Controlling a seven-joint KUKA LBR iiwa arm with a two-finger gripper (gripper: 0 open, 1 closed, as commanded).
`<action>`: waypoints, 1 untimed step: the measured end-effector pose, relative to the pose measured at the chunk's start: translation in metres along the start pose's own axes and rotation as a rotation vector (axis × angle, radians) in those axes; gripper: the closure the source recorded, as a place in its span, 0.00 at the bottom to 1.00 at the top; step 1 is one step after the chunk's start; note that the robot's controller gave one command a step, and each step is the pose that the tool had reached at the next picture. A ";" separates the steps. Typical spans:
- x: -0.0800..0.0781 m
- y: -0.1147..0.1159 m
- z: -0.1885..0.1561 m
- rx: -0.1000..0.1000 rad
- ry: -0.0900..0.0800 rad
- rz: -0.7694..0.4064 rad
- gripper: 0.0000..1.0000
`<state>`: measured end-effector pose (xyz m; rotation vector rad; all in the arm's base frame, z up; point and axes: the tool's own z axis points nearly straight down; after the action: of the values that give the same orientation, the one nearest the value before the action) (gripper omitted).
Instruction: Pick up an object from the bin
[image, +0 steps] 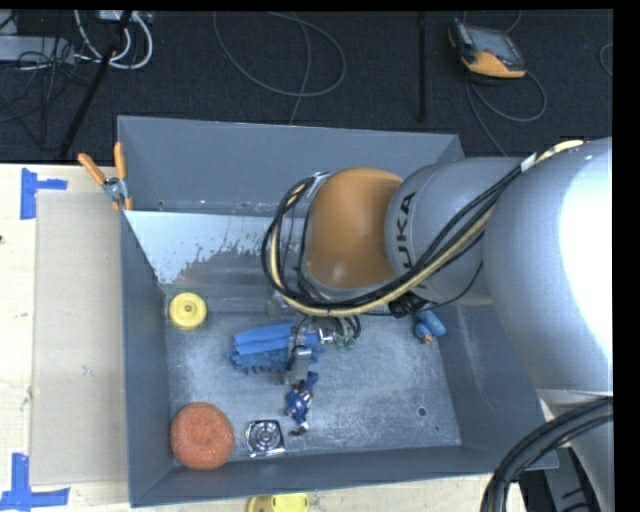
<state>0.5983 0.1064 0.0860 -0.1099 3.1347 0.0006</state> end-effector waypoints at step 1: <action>0.000 0.019 -0.003 -0.001 0.007 -0.083 0.00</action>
Offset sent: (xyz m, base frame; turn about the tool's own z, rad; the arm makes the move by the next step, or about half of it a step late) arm 0.0076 0.0198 0.0140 -0.3529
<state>0.5973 0.1250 0.0887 -0.2411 3.1345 0.0021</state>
